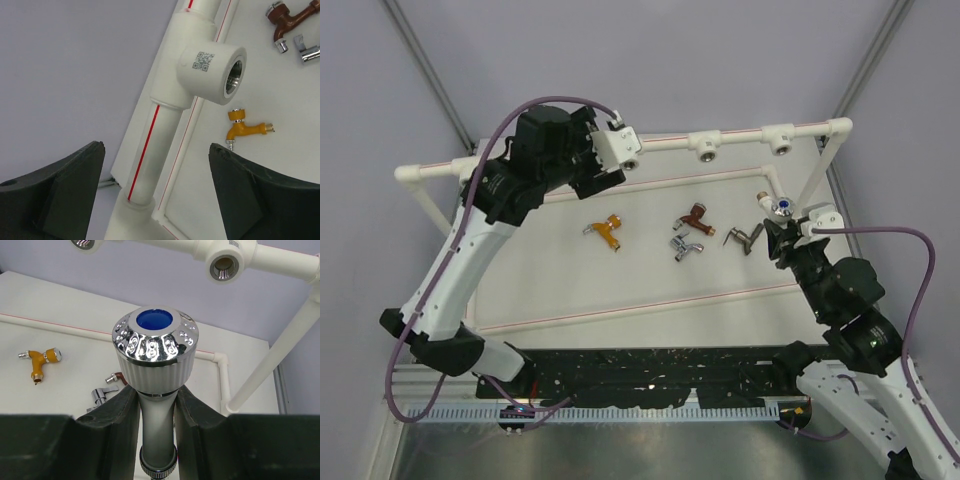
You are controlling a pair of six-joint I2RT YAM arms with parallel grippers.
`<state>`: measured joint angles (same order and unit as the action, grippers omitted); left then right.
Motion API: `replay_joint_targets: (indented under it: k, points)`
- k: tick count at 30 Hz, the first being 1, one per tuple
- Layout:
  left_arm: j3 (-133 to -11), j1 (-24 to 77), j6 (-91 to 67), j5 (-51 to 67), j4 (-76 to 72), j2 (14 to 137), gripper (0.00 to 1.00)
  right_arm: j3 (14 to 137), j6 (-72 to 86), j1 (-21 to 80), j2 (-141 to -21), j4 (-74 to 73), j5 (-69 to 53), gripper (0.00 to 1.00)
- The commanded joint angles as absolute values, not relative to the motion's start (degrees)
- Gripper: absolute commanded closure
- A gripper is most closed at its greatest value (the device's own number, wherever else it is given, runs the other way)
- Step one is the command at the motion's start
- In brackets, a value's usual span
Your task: Install the water faucets
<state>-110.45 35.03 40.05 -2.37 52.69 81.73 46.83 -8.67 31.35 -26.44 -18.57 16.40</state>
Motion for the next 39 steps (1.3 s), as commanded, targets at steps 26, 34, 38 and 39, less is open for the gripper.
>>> replay_joint_targets:
  k: [26,34,38,39]
  points:
    - [-110.13,34.46,29.01,-27.15,61.26,83.76,0.75,51.77,-21.27,29.01,-38.22,-7.21,17.24,0.95]
    - [-117.23,29.36,23.03,-29.53,64.5,88.76,0.79,52.82,-23.29,24.52,-42.97,-2.64,11.34,0.95]
    - [-117.95,29.18,21.54,-29.97,64.86,90.0,0.78,47.56,-27.15,23.56,-42.98,9.62,10.37,0.95]
    - [-118.21,29.01,20.75,-30.32,65.3,90.44,0.78,44.24,-27.68,23.29,-42.54,12.63,10.55,0.95]
